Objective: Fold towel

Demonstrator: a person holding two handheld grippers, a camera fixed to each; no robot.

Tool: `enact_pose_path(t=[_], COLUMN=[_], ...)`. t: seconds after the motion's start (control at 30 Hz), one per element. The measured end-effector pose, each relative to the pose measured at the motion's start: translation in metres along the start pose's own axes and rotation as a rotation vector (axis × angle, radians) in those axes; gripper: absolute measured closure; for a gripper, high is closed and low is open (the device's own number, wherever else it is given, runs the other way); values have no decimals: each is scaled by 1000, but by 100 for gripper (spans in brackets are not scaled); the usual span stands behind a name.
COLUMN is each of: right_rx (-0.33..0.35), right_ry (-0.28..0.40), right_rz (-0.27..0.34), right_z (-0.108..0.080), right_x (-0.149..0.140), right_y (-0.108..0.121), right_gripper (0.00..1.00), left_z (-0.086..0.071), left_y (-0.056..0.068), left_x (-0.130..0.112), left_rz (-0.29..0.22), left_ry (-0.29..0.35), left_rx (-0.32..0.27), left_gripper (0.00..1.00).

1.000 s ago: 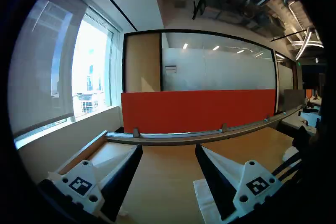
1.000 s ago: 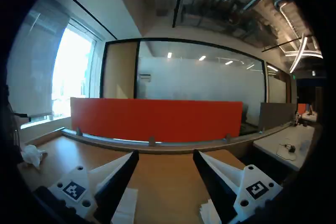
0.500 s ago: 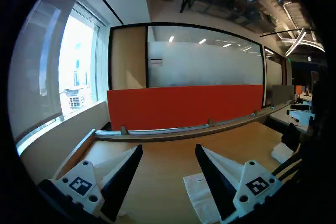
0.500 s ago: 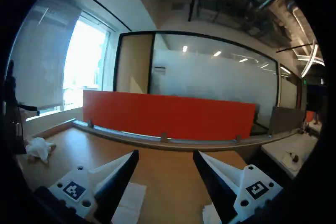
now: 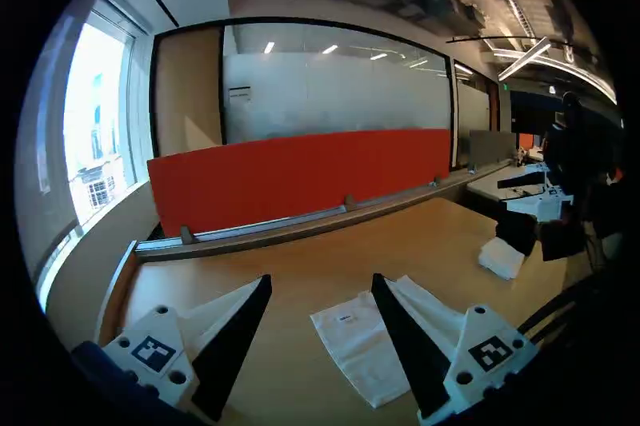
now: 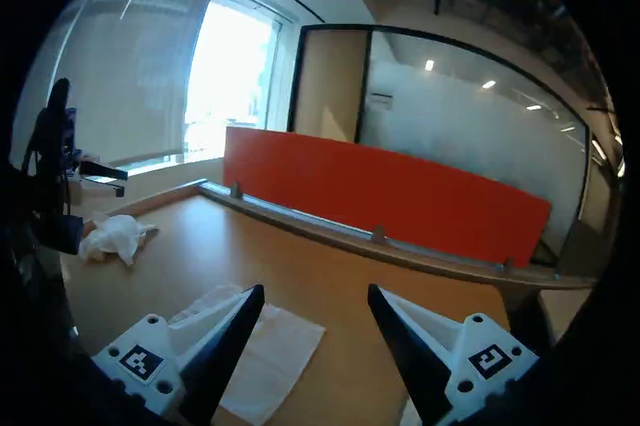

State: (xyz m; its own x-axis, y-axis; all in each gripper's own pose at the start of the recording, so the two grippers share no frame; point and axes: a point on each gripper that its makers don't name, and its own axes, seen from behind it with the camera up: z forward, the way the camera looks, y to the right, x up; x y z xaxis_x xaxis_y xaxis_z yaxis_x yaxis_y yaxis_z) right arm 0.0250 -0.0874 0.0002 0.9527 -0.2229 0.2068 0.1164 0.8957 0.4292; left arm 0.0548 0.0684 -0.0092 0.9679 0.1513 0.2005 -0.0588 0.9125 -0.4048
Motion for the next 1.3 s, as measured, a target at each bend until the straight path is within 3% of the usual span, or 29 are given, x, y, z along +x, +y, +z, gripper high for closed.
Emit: enact_pose_path(t=[0.3,0.57,1.3], right_rx=[68,88,156], right_ry=[-60,-93,-306], right_rz=[-56,-69,-79], right_z=[2,7,18], right_x=[-15,-46,-188], right_y=[-12,-22,-59], right_gripper=[0,0,0], left_z=[6,13,31], left_y=[11,23,60], left_x=[-22,-60,-195], left_rz=[29,42,46], left_ry=[-50,-107,-322], left_rx=[-50,-86,-157], left_gripper=[7,7,7])
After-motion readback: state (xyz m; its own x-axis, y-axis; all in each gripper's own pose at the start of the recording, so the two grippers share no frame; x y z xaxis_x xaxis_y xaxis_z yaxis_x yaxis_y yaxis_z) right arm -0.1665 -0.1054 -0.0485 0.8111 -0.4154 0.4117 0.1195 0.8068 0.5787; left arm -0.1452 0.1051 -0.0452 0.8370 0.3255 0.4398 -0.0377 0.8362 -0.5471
